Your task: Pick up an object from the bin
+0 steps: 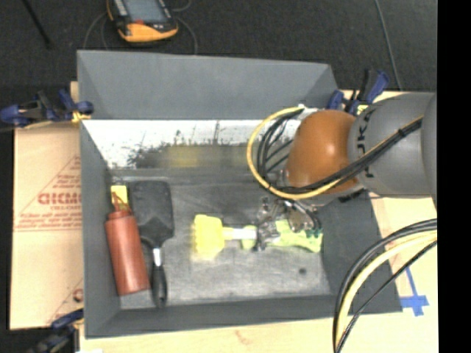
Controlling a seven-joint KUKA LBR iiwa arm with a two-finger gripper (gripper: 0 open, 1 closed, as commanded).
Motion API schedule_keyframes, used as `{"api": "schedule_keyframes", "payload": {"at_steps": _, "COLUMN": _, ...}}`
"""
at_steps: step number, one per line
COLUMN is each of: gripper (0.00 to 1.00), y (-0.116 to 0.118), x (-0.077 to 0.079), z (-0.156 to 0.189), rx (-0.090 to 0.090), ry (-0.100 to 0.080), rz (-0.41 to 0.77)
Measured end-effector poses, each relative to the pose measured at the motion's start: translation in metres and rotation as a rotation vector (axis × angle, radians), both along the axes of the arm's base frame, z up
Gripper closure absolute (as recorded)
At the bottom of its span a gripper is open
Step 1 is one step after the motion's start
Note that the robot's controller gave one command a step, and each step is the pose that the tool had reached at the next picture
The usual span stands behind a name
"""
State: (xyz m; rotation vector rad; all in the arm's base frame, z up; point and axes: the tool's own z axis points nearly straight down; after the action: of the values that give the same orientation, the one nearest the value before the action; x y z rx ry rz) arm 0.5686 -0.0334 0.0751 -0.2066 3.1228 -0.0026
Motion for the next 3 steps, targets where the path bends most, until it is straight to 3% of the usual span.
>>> {"api": "schedule_keyframes", "payload": {"at_steps": 3, "gripper": 1.0, "y": -0.0001, "x": -0.0005, "z": 0.0081, "rx": 0.001, "ry": 0.006, "rz": -0.004}}
